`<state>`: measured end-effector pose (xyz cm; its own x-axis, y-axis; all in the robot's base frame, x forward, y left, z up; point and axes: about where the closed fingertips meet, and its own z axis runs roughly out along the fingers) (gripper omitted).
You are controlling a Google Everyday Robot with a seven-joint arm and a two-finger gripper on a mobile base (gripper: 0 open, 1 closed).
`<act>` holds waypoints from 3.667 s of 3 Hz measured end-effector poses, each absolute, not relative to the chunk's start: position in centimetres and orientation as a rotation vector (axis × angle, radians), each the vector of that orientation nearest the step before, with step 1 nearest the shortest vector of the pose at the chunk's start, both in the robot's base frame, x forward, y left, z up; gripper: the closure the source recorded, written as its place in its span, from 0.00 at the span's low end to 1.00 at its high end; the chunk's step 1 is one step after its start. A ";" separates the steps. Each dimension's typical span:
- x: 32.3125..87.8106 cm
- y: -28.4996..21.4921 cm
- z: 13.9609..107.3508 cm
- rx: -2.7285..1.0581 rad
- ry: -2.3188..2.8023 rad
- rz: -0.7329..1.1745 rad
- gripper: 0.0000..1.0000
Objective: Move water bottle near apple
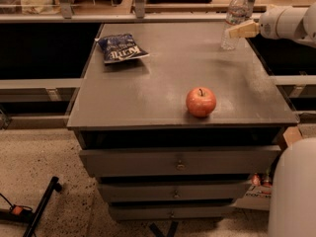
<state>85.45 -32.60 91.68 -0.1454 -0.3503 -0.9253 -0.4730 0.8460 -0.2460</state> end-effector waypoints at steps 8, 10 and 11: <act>82.1 -29.7 93.3 -0.676 1.790 0.327 1.00; 76.0 -23.5 90.9 -0.800 1.759 0.541 1.00; 74.0 -20.8 89.8 -0.891 1.724 0.597 1.00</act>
Offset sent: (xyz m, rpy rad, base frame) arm 0.0380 0.0064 0.0052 0.0177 -0.0414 0.0239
